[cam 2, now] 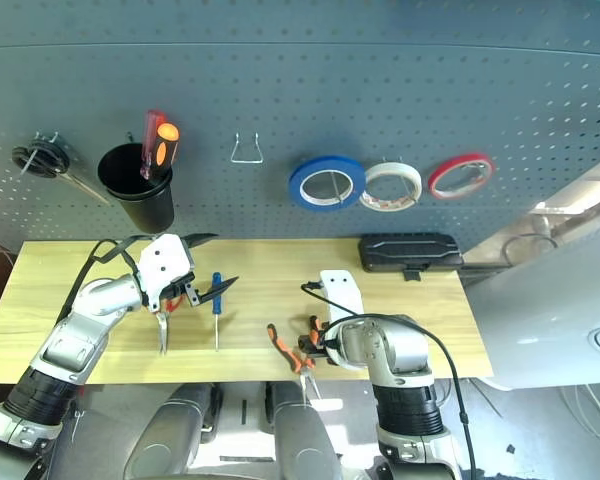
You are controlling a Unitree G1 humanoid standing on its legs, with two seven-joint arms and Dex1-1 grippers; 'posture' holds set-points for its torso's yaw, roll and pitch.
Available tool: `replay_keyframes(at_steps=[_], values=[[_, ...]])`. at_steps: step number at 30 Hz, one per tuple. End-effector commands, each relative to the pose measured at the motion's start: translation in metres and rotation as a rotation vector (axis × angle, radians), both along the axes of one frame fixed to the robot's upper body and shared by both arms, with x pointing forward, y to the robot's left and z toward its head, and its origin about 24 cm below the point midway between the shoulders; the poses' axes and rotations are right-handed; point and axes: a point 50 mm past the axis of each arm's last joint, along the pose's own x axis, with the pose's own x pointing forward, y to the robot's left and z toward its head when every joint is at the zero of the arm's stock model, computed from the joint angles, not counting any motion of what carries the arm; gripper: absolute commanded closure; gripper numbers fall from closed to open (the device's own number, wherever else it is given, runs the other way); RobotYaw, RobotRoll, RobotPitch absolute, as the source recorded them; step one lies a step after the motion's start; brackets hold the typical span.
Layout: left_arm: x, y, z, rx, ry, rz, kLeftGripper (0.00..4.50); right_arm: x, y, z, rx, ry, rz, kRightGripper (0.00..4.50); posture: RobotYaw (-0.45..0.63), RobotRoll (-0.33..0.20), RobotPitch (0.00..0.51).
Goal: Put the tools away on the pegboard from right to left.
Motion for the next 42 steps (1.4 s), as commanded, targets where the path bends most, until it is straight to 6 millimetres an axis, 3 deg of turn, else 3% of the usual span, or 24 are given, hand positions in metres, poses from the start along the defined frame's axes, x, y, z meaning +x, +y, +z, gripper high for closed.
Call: replay_keyframes(at_steps=[1, 9, 16, 19, 30, 37, 42], values=[[-0.001, -0.001, -0.004, 0.002, 0.021, -0.009, 0.0, -0.002, -0.001, -0.029, -0.003, 0.024, -0.002, 0.03, 0.03, 0.0, 0.287], [0.001, -0.002, -0.004, -0.001, 0.019, -0.01, 0.0, 0.007, -0.003, -0.059, 0.038, -0.033, -0.015, 0.03, 0.02, 0.0, 0.284], [0.002, -0.001, -0.004, -0.001, 0.018, -0.009, 0.0, 0.004, 0.014, -0.067, 0.07, -0.023, 0.046, 0.03, 0.03, 0.0, 0.285], [0.002, -0.001, -0.004, 0.001, 0.018, -0.007, 0.0, 0.009, 0.014, -0.064, 0.061, -0.031, 0.045, 0.62, 0.03, 0.0, 0.284], [0.0, -0.003, -0.005, -0.004, 0.018, -0.014, 0.0, 0.043, 0.008, -0.034, 0.109, -0.217, -0.027, 4.31, 0.02, 0.0, 0.283], [0.002, -0.005, -0.005, -0.003, 0.016, -0.024, 0.0, 0.067, -0.017, -0.025, 0.116, -0.344, -0.162, 4.49, 0.01, 0.0, 0.277], [0.003, -0.006, -0.005, -0.003, 0.014, -0.03, 0.0, 0.079, -0.016, -0.024, 0.11, -0.416, -0.217, 4.49, 0.01, 0.0, 0.277]])
